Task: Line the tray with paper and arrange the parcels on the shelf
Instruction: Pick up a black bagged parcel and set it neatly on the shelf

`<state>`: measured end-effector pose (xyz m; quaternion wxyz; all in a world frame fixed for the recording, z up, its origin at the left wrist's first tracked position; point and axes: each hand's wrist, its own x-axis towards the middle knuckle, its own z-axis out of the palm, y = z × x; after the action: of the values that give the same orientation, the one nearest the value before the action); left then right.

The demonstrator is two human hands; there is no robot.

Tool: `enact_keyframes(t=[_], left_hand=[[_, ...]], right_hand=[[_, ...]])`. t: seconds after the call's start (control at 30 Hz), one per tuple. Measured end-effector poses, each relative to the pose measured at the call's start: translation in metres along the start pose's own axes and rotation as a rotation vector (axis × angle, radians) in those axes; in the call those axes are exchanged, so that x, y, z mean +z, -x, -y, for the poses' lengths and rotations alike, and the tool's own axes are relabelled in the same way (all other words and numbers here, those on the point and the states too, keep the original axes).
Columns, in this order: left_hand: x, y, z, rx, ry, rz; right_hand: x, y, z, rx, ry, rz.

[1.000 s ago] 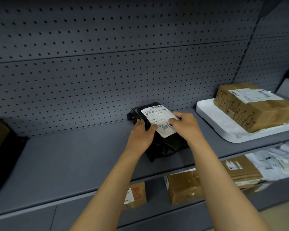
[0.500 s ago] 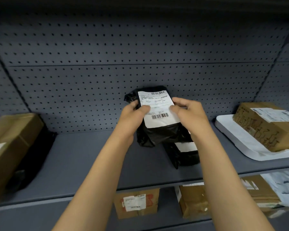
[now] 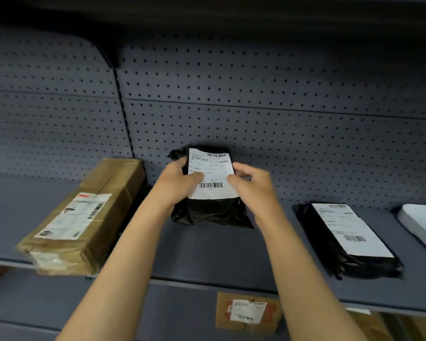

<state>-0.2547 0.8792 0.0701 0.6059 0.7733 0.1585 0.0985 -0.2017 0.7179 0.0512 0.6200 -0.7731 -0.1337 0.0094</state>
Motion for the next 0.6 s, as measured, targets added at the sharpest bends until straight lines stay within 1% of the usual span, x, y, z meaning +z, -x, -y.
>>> enact_keyframes(t=[0.13, 0.3, 0.47, 0.6], left_hand=[[-0.033, -0.006, 0.020, -0.053, -0.053, -0.049], [-0.050, -0.019, 0.058, -0.160, -0.117, -0.070], [-0.053, -0.034, 0.098, -0.269, -0.289, -0.075], [-0.047, -0.031, 0.109, -0.264, -0.498, -0.079]], right_hand=[[0.043, -0.004, -0.006, 0.038, 0.028, 0.050], [0.085, -0.004, -0.025, 0.088, 0.058, 0.094], [0.113, 0.001, -0.057, 0.167, 0.125, 0.157], [0.119, 0.006, -0.074, 0.237, 0.147, 0.222]])
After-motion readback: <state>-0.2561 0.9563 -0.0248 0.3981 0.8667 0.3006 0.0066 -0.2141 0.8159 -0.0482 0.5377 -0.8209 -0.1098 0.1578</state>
